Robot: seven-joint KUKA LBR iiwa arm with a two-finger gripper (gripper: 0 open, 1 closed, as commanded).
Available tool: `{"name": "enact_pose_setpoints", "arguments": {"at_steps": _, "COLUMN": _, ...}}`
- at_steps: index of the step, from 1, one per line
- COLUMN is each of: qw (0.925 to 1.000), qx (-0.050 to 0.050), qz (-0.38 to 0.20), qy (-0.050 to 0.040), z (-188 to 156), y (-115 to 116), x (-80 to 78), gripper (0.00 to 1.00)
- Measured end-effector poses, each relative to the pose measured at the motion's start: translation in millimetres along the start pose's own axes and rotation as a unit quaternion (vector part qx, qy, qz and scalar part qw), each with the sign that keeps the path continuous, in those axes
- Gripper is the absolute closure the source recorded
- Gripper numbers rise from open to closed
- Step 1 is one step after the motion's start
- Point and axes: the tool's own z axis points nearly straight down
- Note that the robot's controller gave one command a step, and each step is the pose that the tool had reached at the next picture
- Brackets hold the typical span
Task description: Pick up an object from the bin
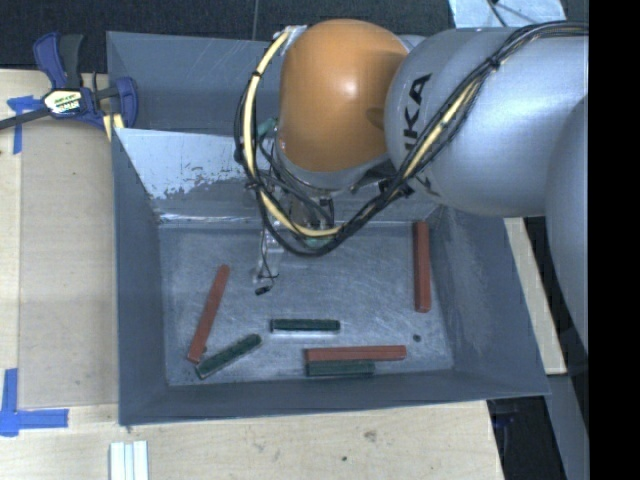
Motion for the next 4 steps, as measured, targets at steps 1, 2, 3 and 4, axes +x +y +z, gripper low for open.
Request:
{"name": "enact_pose_setpoints", "arguments": {"at_steps": 1, "qw": 0.9989, "qx": 0.001, "qz": -0.048, "qy": 0.005, "z": 128, "y": 11, "x": 42.2, "gripper": 0.0}}
{"name": "enact_pose_setpoints", "arguments": {"at_steps": 2, "qw": 0.9658, "qx": -0.001, "qz": -0.259, "qy": -0.0022, "z": 151, "y": 28, "x": 22.3, "gripper": 0.0}}
{"name": "enact_pose_setpoints", "arguments": {"at_steps": 3, "qw": 0.9662, "qx": -0.001, "qz": -0.258, "qy": -0.0008, "z": 152, "y": 26, "x": 22.7, "gripper": 1.0}}
{"name": "enact_pose_setpoints", "arguments": {"at_steps": 4, "qw": 0.9581, "qx": 0.0, "qz": -0.287, "qy": -0.0006, "z": 3, "y": 51, "x": 56.8, "gripper": 1.0}}
